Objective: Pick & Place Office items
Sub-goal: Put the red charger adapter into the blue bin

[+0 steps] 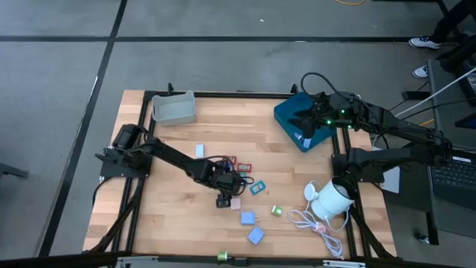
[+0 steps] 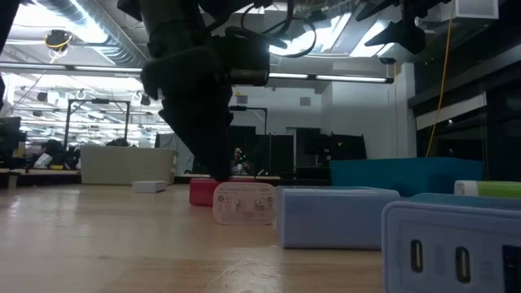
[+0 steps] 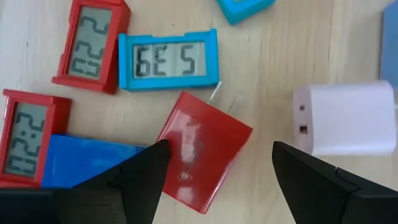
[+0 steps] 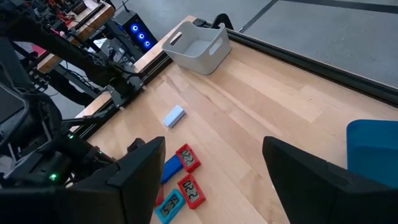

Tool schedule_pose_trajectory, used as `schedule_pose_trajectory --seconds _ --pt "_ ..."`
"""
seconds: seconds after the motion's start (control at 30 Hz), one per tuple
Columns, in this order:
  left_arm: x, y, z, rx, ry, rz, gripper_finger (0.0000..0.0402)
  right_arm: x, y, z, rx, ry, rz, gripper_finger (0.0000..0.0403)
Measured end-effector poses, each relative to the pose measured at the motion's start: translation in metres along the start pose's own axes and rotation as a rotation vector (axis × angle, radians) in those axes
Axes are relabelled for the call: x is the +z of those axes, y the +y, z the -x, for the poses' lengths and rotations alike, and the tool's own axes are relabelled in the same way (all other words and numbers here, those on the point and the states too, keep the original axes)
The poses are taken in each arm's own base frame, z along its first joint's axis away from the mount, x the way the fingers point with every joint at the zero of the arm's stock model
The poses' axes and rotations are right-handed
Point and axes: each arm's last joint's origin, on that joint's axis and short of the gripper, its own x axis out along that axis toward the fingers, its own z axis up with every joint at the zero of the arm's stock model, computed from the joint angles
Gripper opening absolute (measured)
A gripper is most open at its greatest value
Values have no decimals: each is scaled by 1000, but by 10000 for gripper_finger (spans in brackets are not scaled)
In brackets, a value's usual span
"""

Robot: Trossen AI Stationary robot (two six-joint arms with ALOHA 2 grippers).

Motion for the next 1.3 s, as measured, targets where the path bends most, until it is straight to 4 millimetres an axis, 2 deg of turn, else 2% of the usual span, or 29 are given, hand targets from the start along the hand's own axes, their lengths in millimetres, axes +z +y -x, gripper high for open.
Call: schedule_pose_trajectory --seconds 0.4,0.57,0.7,0.87,1.03,1.3 --pt "17 -3 15 -28 -35 -134 281 0 0 0 1 -1 -19 277" --pt "6 1 1 -45 63 -215 281 0 0 0 1 -2 -18 277" --pt "5 2 -4 -6 68 -287 281 0 0 0 1 -2 -15 277" --pt "14 10 -3 0 68 -255 281 0 0 0 12 5 -15 277" --pt "31 6 11 15 10 -297 281 0 0 0 14 6 -9 277" --pt "24 20 2 23 61 -306 281 0 1 0 16 4 0 277"
